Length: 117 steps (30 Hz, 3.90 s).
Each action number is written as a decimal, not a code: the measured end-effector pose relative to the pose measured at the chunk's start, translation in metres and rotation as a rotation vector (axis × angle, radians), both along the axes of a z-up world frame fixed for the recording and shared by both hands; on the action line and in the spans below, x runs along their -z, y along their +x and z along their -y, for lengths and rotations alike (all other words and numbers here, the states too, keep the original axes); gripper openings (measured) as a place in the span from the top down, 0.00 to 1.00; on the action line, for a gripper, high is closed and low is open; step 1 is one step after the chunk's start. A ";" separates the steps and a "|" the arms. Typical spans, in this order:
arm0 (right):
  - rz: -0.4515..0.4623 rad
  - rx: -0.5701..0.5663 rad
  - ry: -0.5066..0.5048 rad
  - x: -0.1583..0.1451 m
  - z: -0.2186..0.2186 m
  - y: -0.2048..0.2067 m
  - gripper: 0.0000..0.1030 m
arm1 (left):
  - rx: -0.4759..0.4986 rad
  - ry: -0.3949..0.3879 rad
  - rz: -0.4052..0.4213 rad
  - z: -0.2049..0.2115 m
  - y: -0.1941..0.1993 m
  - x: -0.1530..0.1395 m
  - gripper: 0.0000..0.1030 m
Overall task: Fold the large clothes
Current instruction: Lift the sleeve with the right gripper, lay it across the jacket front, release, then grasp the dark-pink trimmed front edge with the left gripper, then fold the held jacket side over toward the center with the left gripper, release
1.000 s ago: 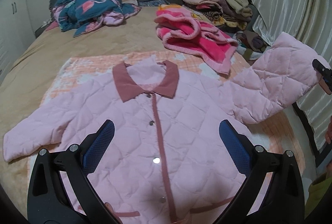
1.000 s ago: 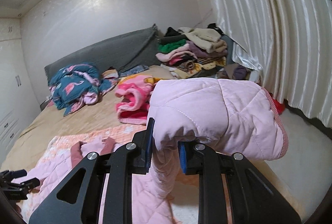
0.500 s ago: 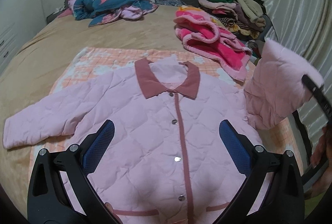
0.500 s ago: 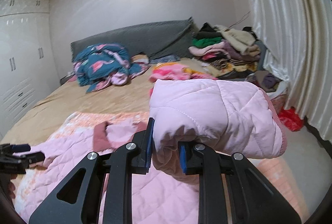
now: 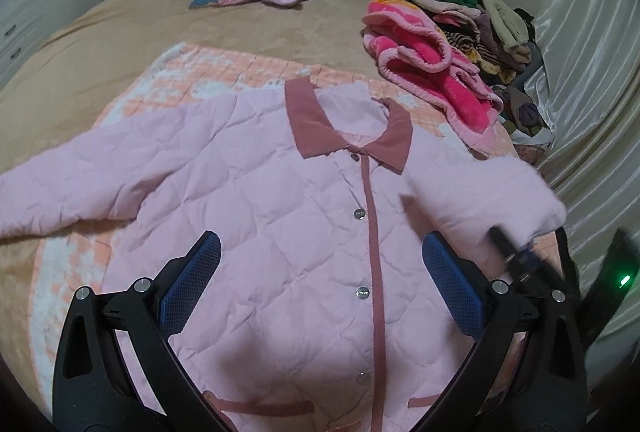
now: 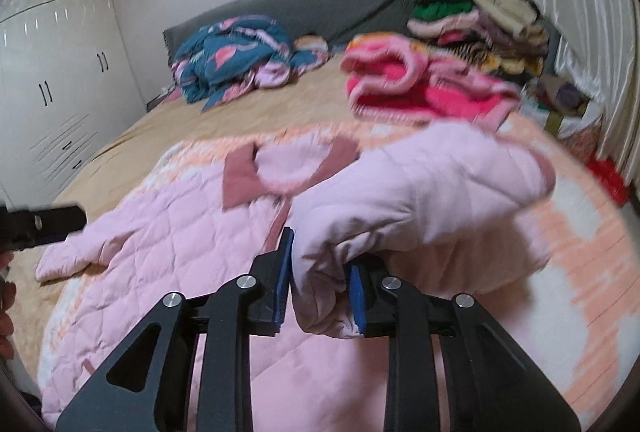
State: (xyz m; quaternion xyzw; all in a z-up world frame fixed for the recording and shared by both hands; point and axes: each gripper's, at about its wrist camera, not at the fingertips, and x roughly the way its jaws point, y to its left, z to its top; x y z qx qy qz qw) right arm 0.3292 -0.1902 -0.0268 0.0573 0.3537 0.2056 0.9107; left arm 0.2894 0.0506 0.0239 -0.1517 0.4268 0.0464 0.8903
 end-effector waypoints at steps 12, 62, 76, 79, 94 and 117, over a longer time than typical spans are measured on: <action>-0.056 0.210 0.286 0.019 0.051 -0.008 0.26 | -0.006 -0.041 -0.025 -0.011 0.001 0.022 0.08; -0.072 0.287 -0.021 0.026 0.095 -0.012 0.34 | -0.066 -0.178 -0.133 -0.029 0.012 0.118 0.45; -0.062 0.363 0.063 0.002 0.128 -0.013 0.34 | 0.091 -0.077 0.139 -0.013 0.011 -0.025 0.96; -0.069 0.359 0.106 -0.005 0.126 -0.009 0.34 | 0.079 -0.004 0.199 -0.013 0.014 -0.055 0.96; -0.118 0.150 -0.069 0.008 0.053 0.043 0.26 | -0.025 0.037 0.055 -0.063 0.026 0.017 0.96; -0.267 0.192 -0.130 0.069 0.041 0.041 0.23 | -0.021 0.093 -0.121 -0.076 0.010 0.096 0.63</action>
